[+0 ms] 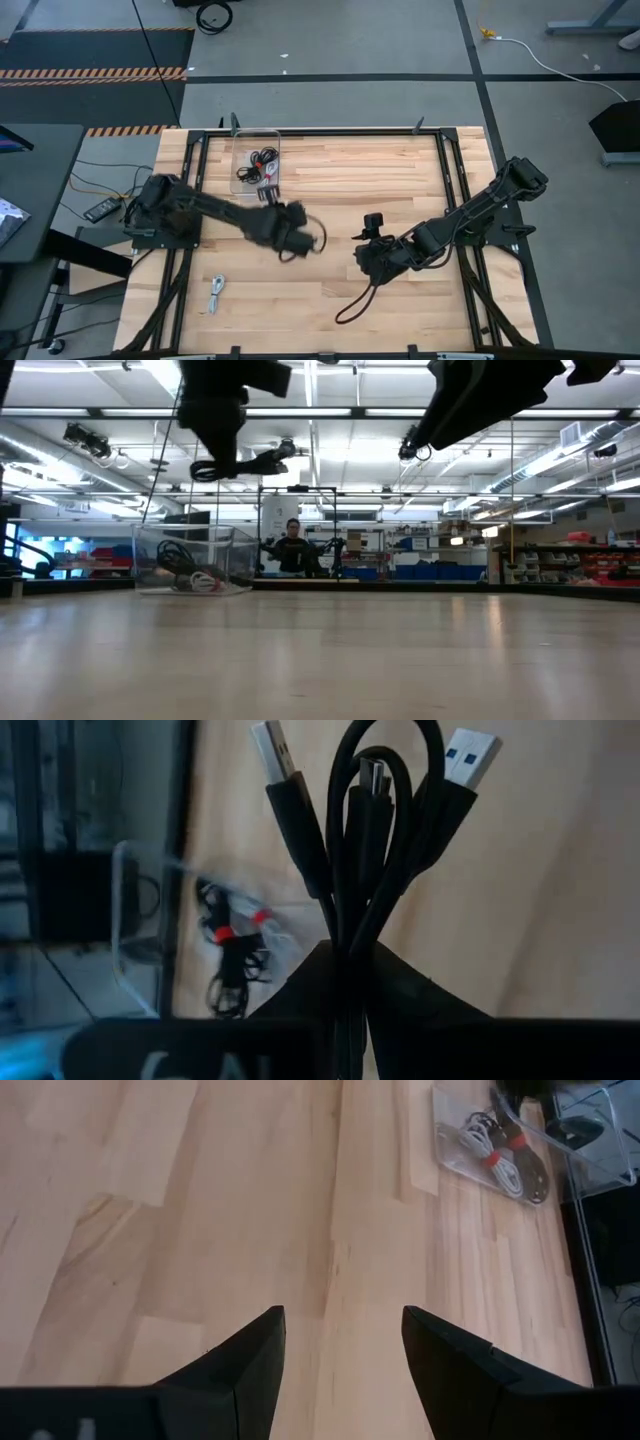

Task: Pick and place USB-C Cables
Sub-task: Put the black charger cable into the transparent bin

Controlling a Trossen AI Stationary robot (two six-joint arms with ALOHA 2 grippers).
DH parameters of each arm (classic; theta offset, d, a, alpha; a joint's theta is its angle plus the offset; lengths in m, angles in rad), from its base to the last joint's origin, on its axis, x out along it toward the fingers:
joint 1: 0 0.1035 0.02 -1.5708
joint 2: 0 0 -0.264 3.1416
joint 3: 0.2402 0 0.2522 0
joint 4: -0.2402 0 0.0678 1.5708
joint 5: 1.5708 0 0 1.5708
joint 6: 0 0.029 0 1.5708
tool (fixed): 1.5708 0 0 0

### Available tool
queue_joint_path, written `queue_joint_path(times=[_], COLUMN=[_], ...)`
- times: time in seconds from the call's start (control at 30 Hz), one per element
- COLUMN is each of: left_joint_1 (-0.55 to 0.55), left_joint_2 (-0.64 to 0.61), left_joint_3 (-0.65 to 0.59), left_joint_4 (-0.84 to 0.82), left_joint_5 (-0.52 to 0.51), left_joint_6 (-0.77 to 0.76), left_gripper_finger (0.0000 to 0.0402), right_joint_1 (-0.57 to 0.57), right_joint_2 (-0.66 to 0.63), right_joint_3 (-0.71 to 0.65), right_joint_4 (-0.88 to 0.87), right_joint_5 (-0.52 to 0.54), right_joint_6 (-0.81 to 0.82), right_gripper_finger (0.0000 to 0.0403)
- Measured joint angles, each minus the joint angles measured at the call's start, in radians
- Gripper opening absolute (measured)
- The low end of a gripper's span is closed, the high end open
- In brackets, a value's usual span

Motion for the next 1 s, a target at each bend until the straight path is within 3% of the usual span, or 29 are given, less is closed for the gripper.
queue_joint_path(times=[0.13, 0.3, 0.5, 0.67, 1.0], left_joint_1=[0.125, 0.333, 0.545, 0.642, 0.796], left_joint_2=[-0.048, -0.093, -0.114, -0.11, -0.111], left_joint_3=[0.013, 0.006, -0.011, -0.026, -0.12], left_joint_4=[-0.036, -0.143, -0.063, 0.106, 0.064], left_joint_5=[0.001, 0.087, 0.193, 0.331, 0.34], left_joint_6=[-0.015, -0.078, -0.029, 0.053, 0.027], left_gripper_finger=[0.0039, 0.004, 0.004, 0.004, 0.0041], right_joint_1=[0.006, 0.009, 0.009, 0.009, 0.009], right_joint_2=[0.0, 0.0, 0.0, 0.0, 0.0], right_joint_3=[0.0, 0.0, 0.0, 0.0, 0.0], right_joint_4=[-0.004, -0.016, -0.027, -0.039, -0.105], right_joint_5=[-0.022, -0.025, -0.028, -0.04, -0.041], right_joint_6=[0.002, 0.002, 0.005, 0.007, 0.058], right_gripper_finger=[0.0208, 0.0208, 0.0208, 0.0208, 0.0208])
